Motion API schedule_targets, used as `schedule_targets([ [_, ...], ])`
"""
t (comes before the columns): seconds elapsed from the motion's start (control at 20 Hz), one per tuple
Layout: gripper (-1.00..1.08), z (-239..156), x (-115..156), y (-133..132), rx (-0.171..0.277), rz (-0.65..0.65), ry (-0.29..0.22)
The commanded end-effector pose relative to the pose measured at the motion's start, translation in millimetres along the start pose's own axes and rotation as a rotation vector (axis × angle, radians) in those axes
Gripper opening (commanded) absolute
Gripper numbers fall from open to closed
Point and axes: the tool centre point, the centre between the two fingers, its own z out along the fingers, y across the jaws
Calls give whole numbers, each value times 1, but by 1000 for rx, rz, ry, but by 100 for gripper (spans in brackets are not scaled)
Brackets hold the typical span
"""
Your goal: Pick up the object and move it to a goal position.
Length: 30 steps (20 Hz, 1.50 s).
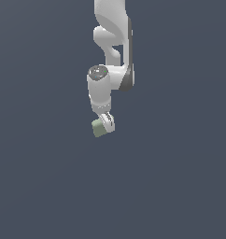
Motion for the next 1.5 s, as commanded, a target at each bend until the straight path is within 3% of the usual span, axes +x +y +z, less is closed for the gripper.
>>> schedule_targets([
  [0.0, -100, -3, 5, -3, 1, 0, 0],
  [1.45, -100, -91, 149, -81, 0, -1, 1],
])
